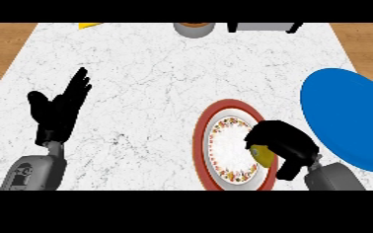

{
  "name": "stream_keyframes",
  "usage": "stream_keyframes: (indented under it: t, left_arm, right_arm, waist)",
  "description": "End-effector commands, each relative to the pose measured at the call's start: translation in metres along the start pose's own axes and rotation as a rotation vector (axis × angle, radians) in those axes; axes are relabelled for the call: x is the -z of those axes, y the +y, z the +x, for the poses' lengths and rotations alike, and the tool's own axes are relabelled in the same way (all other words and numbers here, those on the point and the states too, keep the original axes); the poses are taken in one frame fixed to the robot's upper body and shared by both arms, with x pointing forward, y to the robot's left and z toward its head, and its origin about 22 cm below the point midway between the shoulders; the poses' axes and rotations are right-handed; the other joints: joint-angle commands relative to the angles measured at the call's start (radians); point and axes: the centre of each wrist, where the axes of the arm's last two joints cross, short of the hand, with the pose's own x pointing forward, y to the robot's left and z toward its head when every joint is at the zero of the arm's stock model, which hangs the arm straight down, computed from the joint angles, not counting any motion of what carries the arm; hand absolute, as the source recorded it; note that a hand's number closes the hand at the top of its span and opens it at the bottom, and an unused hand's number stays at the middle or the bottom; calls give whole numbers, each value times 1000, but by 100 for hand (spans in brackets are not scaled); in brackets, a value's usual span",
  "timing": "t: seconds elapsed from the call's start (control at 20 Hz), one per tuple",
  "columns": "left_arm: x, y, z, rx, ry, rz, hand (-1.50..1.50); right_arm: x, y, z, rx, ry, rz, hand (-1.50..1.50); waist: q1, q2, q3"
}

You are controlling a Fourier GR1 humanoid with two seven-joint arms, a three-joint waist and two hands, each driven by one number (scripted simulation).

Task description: Pick the lemon from the plate and place it in the plate

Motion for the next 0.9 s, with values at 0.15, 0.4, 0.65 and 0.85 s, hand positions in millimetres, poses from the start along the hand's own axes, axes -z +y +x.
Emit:
stream_keyframes:
  t: [0.15, 0.4, 0.65, 0.85]
  left_arm:
    - [-8, 16, -9, -1, 4, -12, 0]
    - [-8, -4, 8, 0, -2, 0, 0]
    - [-8, 3, -14, 3, 15, 11, 0]
    - [-6, 11, -5, 12, 14, 11, 0]
  right_arm:
    - [3, 21, 18, 59, -45, 3, 150]
    - [5, 9, 18, 52, -39, -123, 150]
    - [-18, 20, 38, 75, 161, -197, 150]
    - [-29, 12, 58, 152, 364, -222, 150]
  waist:
    - [-3, 10, 16]
    - [-3, 8, 17]
    - [-19, 7, 15]
    - [-28, 3, 14]
